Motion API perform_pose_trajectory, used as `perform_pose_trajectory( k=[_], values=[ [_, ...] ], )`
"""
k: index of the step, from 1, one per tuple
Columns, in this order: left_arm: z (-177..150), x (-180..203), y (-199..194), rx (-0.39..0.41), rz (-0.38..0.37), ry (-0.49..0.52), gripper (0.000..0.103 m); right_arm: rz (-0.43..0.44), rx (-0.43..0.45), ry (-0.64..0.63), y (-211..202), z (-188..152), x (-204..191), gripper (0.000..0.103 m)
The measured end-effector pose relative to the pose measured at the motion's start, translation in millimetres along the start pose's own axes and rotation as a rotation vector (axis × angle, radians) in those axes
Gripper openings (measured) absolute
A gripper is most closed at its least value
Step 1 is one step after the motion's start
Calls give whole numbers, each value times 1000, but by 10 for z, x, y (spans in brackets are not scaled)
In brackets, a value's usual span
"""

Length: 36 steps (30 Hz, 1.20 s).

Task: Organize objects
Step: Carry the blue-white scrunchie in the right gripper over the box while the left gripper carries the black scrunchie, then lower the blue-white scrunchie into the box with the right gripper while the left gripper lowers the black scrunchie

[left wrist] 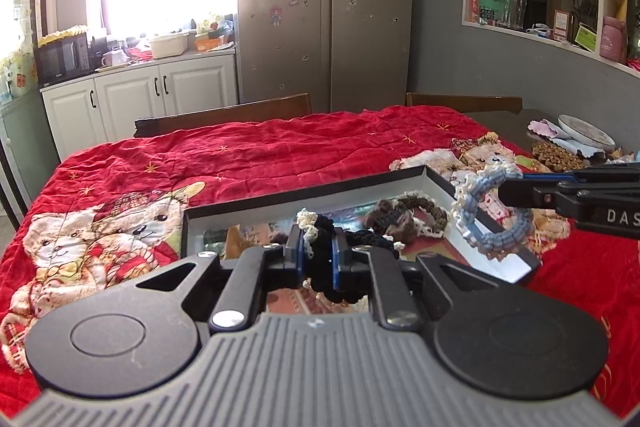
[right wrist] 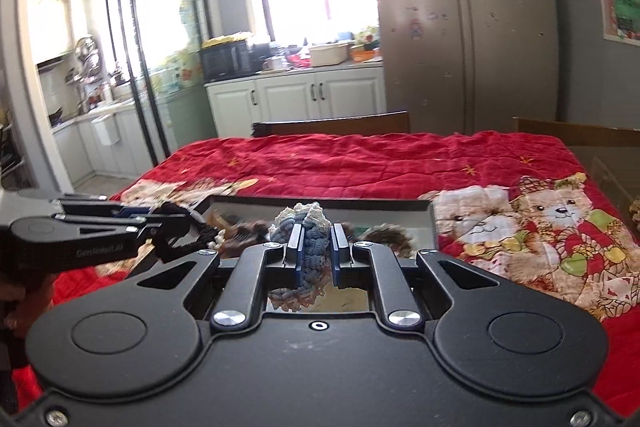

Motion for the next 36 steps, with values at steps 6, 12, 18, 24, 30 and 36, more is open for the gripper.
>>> perform_pose_trajectory(
  k=[6, 12, 18, 24, 30, 36],
  values=[
    [62, 85, 248, -13, 5, 2, 16, -45, 12, 79, 200, 57, 242, 12],
    [81, 160, 486, -10, 2, 11, 16, -108, 12, 150, 469, -54, 435, 12],
    [45, 181, 688, -29, 7, 5, 16, -149, -18, 196, 766, -247, 583, 12],
    [22, 182, 814, -25, 3, -3, 16, -157, -10, 233, 852, -299, 656, 13],
    [-38, 217, 922, -37, -4, -5, 16, -155, -9, 237, 914, -320, 672, 13],
    [-93, 252, 979, -48, -6, 9, 16, -161, -14, 240, 964, -349, 699, 13]
  ],
)
Point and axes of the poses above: each gripper's, at about its wrist camera, not at the fingertips, and y roughly the way its jaws point, x to its right, z to its top, the point moved 6 cm from there along y, roughly the way its jaws point, and after that the axes turned 5 degrees about x, right-handed, at the moved point
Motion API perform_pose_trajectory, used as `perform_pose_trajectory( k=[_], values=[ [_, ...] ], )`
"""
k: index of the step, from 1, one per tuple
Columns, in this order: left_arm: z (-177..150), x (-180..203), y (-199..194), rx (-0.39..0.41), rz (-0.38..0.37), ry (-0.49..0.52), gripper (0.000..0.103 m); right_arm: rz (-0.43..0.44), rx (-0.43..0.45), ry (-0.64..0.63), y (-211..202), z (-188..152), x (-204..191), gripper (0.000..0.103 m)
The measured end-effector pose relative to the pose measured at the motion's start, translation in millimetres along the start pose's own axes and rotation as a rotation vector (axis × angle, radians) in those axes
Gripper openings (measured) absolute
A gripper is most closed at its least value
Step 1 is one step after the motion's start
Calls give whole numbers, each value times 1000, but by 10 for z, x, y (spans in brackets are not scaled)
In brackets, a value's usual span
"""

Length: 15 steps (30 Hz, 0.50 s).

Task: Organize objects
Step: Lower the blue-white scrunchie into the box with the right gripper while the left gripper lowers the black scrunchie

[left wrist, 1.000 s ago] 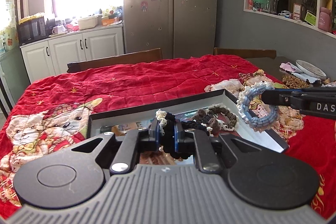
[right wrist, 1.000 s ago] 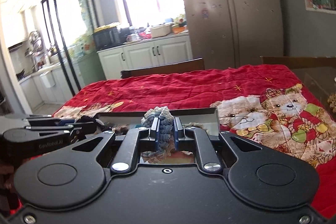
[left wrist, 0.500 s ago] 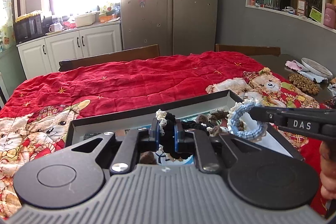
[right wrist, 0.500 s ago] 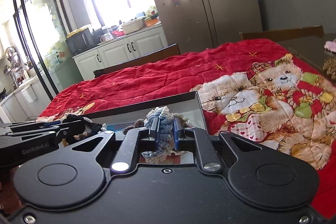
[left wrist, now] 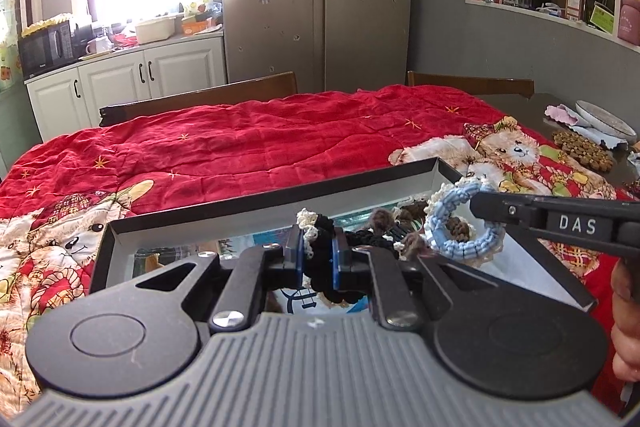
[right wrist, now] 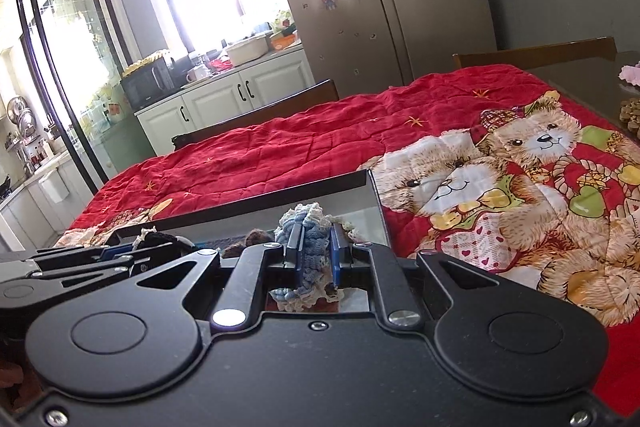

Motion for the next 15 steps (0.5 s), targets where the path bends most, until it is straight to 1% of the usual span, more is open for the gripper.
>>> perform_pose_trajectory(
  k=[15],
  values=[
    [-105, 0, 122, -36, 1, 13, 16, -10, -25, 4, 96, -45, 55, 13]
  ],
)
Point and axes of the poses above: each gripper's, at about its wrist camera, not at the fingertips, and y roughly the way its jaws point, x to its right, z to its top, the point moved 6 cm from there along y, roughly the way its jaws point, and after that the axes turned 5 degrees about x, right-handed, at the moved point
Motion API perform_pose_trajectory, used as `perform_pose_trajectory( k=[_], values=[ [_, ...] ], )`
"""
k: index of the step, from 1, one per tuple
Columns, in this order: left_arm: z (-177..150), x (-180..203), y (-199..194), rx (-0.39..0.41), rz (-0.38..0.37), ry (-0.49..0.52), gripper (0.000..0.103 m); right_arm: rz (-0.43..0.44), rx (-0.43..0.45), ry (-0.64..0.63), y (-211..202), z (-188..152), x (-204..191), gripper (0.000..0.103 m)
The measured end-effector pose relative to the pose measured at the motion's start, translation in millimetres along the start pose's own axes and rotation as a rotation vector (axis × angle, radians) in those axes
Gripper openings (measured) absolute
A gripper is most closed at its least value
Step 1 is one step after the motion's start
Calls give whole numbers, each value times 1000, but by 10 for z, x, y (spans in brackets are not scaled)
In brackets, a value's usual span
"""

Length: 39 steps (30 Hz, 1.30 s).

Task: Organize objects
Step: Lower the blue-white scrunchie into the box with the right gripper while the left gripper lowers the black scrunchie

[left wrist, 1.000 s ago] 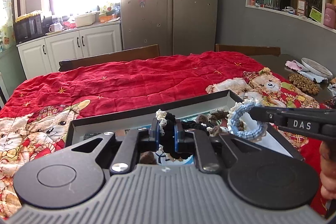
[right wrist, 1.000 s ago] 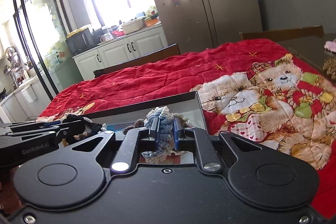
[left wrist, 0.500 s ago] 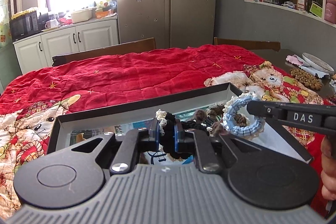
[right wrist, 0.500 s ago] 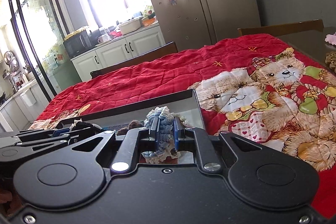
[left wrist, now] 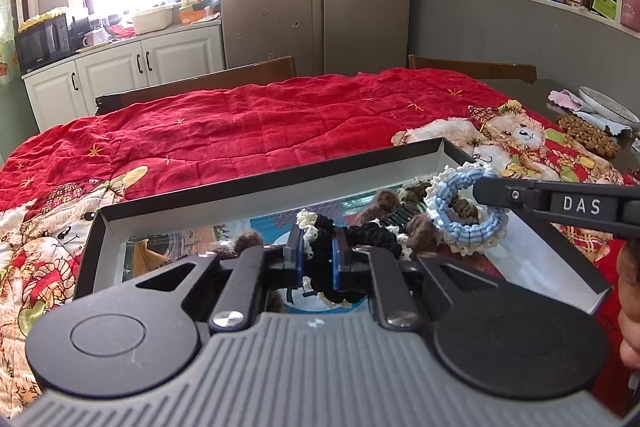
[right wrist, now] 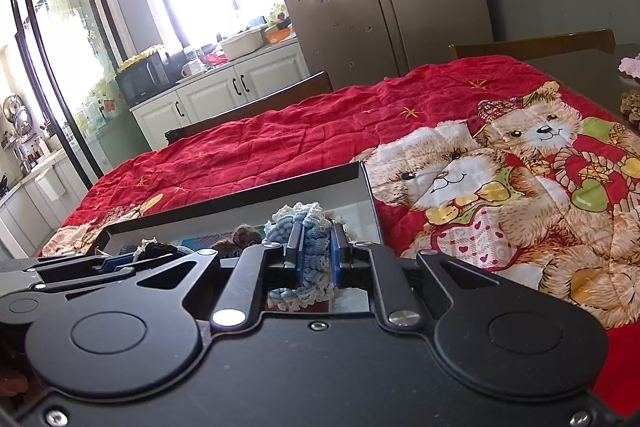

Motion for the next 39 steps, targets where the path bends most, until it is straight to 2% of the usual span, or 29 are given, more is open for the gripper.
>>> perform_pose_trajectory(
  k=[39],
  values=[
    [-91, -15, 91, -58, 44, 32, 16, -25, -53, -33, 151, -93, 28, 13]
  ],
)
Point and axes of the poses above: each gripper's, at about its wrist camera, not at the fingertips, and y roughly the way its jaws point, x to its right, z to its top, the point moved 6 cm from there along y, roughly the way its jaws point, and after that the axes turned 5 degrees about x, right-handed, at the moved point
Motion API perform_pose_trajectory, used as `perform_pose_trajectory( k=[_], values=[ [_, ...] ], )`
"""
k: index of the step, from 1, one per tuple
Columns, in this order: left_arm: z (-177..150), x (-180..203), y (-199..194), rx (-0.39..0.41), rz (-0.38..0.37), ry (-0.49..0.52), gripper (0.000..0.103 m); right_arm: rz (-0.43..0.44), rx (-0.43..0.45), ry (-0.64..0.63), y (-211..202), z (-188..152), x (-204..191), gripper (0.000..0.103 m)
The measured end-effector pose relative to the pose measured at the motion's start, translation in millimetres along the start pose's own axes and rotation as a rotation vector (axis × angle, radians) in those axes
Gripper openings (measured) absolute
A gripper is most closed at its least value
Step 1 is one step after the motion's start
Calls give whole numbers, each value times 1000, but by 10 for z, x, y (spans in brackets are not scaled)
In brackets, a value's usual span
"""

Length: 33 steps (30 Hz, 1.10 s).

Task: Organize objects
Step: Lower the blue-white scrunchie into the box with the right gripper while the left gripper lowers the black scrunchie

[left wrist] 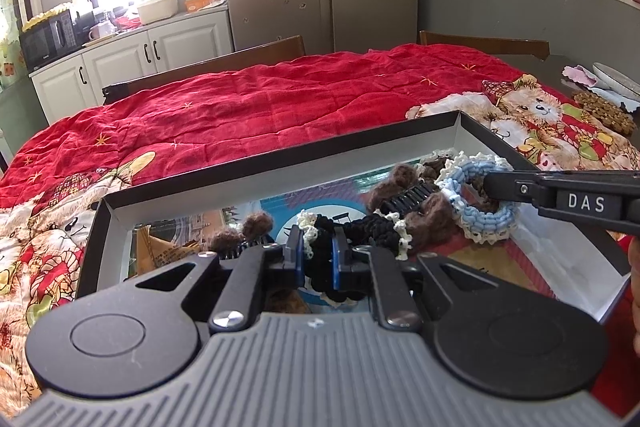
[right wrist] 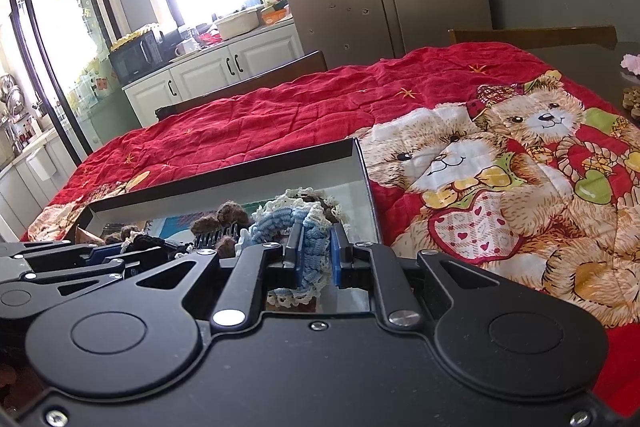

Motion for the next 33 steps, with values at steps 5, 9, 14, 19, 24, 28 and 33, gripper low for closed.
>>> perform_pose_trajectory(
  k=[5, 9, 14, 19, 24, 28, 33],
  values=[
    [-2, -2, 2, -4, 3, 0, 16, -2, 0, -12, -6, -5, -15, 13],
    [-6, -5, 4, -5, 3, -2, 18, -2, 1, -10, -6, -6, -15, 13],
    [-7, -6, 4, -4, 4, -2, 22, 2, 2, -5, -12, -1, -10, 14],
    [-3, -8, 5, -3, 7, -4, 27, 1, 6, -3, -21, 4, -1, 14],
    [-6, -2, -9, 0, 14, 2, 30, 2, 7, -4, -30, 10, 7, 14],
    [4, 12, -28, 5, 21, 10, 31, 4, 5, -7, -31, 11, 7, 15],
    [9, 17, -34, 5, 17, 7, 41, 0, 10, -28, -51, 15, -7, 21]
  ],
)
Point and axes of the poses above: each gripper's, at about its wrist camera, not at the fingertips, and y roughly the way its jaws point, x to its right, z to its top, the point moved 6 cm from there along y, roughly the way its jaws point, and after that the axes turned 5 degrees about x, right-handed, at the moved point
